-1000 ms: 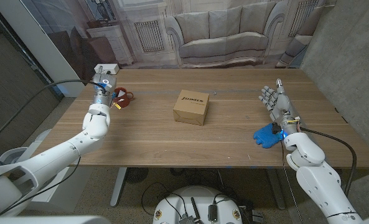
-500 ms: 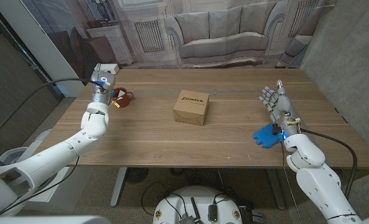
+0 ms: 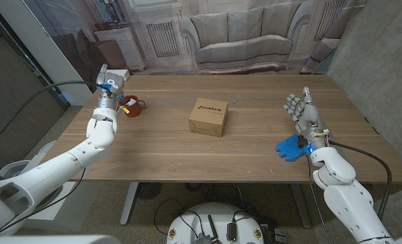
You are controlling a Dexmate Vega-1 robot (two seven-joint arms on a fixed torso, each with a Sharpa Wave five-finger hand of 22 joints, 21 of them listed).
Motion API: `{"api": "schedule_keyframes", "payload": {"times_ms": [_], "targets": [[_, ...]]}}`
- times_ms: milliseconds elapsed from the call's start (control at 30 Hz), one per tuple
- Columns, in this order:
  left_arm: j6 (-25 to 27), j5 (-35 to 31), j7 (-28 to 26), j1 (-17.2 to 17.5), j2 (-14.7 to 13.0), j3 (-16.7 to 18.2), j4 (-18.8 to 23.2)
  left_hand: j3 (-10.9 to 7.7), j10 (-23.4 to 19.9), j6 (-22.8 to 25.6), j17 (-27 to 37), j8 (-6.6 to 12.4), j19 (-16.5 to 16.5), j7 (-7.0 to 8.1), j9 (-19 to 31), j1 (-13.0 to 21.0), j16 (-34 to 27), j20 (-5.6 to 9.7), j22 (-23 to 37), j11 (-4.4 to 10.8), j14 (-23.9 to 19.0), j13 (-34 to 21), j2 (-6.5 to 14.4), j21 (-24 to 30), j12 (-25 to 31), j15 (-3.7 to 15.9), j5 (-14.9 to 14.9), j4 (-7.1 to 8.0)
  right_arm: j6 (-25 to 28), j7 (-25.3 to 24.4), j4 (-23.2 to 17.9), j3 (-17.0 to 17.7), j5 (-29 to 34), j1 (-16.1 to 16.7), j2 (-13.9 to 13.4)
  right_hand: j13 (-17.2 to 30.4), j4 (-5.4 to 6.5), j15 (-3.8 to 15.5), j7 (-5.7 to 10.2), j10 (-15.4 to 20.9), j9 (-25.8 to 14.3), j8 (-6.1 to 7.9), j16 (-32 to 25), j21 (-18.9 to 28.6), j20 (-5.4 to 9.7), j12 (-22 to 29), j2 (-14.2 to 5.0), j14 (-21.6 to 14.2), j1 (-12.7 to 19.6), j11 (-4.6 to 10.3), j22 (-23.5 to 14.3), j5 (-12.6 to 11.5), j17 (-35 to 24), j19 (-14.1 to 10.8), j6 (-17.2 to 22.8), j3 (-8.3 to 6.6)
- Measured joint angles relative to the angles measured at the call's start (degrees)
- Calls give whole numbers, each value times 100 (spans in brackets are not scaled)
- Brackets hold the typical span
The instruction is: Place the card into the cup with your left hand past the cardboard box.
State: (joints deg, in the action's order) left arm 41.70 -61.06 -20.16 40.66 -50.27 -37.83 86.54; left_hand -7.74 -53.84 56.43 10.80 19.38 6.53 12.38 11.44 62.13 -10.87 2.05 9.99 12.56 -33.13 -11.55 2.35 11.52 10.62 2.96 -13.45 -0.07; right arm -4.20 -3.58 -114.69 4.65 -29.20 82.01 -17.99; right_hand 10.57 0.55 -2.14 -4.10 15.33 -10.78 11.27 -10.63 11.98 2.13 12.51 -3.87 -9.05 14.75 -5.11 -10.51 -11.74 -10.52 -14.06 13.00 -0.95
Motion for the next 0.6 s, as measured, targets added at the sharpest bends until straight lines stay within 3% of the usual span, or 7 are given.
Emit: {"api": "schedule_keyframes", "payload": {"times_ms": [133,267,333,500,600], "targets": [[5,61,6,8,16,56,53,149,59,0,0,-47,0,0,-45,-543,0,0,29,1,0,10,102,0,0,0,-58,393,-24,-12,-15,3,1,27,-1,0,0,0,0,0,0,0,0,0,0,0,0,0,0,0,0,0,0,0,0,0],[7,72,7,14,54,124,106,210,186,0,-10,-159,0,0,-95,-991,0,0,29,-17,38,10,330,0,0,14,-98,761,-35,-28,-17,3,1,42,-1,0,0,0,0,0,0,0,0,0,0,0,0,0,0,0,0,0,0,0,0,0],[22,166,1,18,75,153,125,254,212,-46,-15,-226,0,-40,-120,-1164,0,0,29,-8,64,10,380,0,0,24,-99,873,-38,-33,-23,4,1,45,-1,0,0,0,0,0,0,0,0,0,0,0,0,0,0,0,0,0,0,0,0,0],[74,350,-56,30,146,230,176,366,468,-354,-15,-417,0,-82,-123,-1468,0,0,29,-24,164,10,384,0,-5,-12,-99,963,-48,-41,-26,4,1,47,-1,0,0,0,0,0,0,0,0,0,0,0,0,0,0,0,0,0,0,0,0,0],[183,429,-55,24,236,254,198,413,652,-556,-15,-534,-1,-118,-116,-1590,0,0,29,-21,209,10,384,0,-27,1,-99,933,-50,-49,-26,-7,1,39,-2,0,0,0,0,0,0,0,0,0,0,0,0,0,0,0,0,0,0,0,0,0]]}}
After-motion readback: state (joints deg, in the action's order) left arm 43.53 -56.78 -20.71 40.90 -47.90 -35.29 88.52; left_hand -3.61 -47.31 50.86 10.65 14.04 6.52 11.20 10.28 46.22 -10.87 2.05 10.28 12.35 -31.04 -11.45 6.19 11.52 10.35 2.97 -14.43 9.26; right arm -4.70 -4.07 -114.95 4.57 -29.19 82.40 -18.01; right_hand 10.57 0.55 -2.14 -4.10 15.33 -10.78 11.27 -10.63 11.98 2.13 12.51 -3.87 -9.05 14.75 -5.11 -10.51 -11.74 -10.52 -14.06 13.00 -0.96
